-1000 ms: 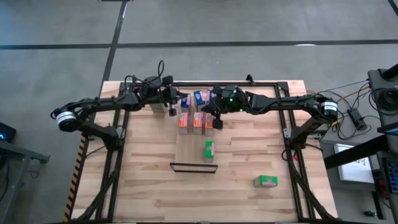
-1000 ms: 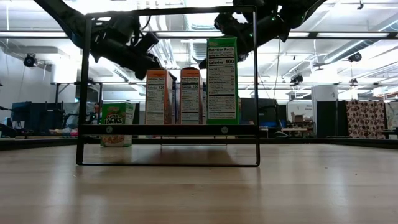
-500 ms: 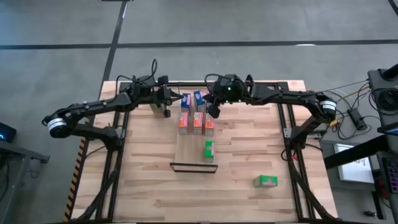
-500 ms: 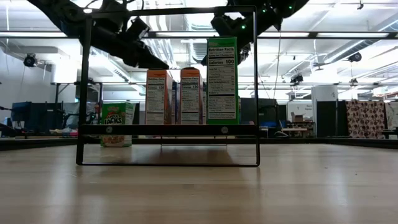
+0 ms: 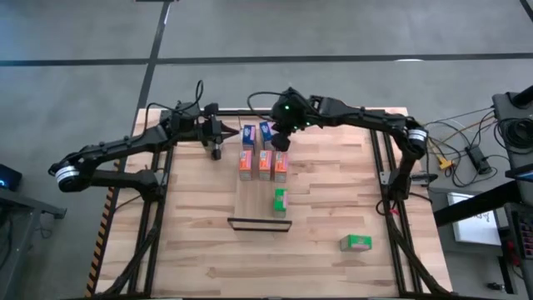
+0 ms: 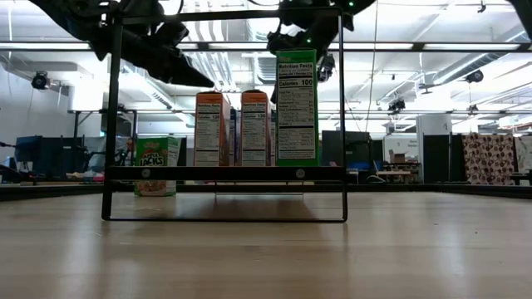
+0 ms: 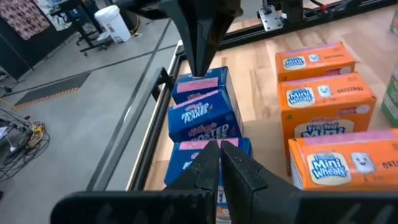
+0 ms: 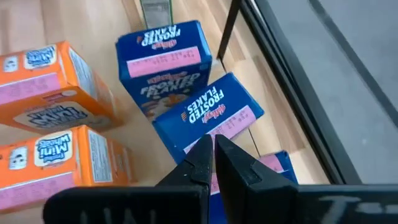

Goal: Stack cereal on shelf
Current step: Adjust the blue cereal boxes

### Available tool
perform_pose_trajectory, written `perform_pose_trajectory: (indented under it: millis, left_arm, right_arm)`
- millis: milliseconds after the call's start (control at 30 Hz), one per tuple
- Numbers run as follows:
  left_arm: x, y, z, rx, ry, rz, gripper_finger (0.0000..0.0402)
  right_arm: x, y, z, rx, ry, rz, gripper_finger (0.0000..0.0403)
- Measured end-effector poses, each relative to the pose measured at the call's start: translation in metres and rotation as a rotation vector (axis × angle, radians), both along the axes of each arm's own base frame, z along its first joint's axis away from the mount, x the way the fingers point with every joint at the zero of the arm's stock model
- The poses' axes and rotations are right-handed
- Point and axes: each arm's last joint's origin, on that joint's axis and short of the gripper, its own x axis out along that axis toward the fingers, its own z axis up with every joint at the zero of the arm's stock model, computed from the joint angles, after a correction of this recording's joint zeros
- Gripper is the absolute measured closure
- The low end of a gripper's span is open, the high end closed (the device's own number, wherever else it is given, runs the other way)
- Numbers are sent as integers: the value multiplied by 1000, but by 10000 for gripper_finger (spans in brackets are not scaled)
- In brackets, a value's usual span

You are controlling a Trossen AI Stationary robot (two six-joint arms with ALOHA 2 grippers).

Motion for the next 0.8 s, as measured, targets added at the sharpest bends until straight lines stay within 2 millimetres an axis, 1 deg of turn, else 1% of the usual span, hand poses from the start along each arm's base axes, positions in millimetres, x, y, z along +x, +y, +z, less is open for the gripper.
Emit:
perform_pose_trajectory:
  millis: [267, 800]
  left_arm:
    - [-1, 0, -2, 1, 20, -5, 401]
    - [-1, -1, -3, -2, 32, -6, 401]
  right_arm:
    - [6, -3, 3, -2, 26, -1, 394]
    - [5, -1, -14, 17, 67, -1, 394]
